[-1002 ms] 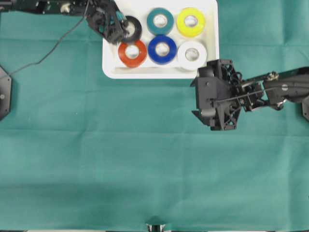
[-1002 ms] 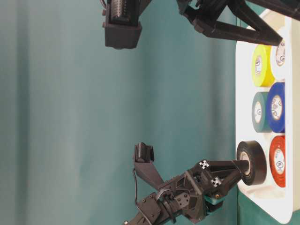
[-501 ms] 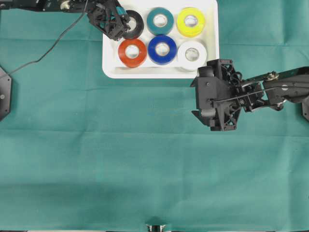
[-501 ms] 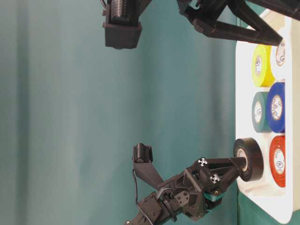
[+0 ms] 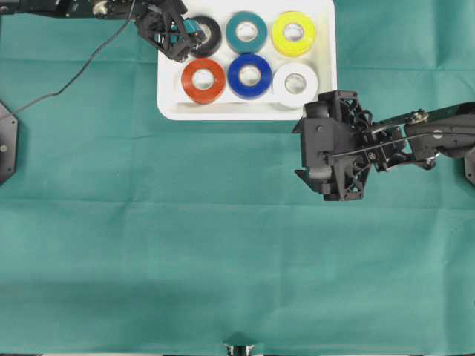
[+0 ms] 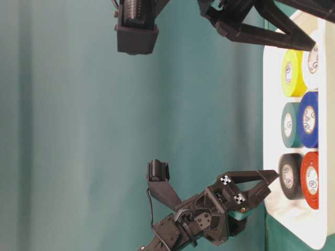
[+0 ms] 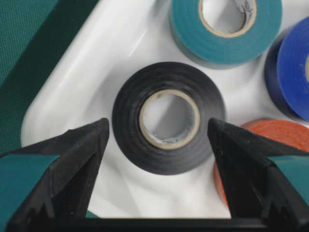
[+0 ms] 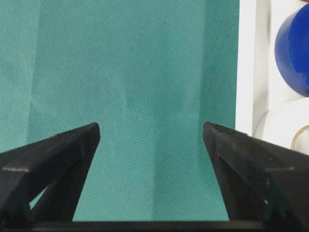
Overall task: Put the tape alternately from left to right into the white case.
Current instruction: 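Release the black roll in the tray and withdraw the left gripper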
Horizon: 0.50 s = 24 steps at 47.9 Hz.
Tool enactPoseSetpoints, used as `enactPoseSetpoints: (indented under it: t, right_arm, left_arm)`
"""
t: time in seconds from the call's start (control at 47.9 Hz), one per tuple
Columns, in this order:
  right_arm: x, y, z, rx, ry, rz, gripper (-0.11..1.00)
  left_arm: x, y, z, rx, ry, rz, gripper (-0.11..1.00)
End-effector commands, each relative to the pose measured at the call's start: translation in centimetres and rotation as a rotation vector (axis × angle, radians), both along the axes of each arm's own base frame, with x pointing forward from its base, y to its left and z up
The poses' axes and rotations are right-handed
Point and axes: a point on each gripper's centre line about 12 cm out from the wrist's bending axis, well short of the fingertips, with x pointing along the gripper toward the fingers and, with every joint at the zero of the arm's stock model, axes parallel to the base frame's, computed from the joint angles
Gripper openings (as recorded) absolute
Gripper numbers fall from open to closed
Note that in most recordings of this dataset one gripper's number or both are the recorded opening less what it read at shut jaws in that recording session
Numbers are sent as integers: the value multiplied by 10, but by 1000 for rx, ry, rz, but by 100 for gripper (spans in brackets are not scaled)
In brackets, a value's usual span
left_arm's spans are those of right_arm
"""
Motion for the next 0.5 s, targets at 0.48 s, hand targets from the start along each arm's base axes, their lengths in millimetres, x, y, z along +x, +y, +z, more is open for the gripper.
enactPoseSetpoints:
  t: [0.48]
  right_arm:
    - [3,2,12,7,-42,4,72]
  left_arm:
    - [25,-67,37,53,-83,-201,81]
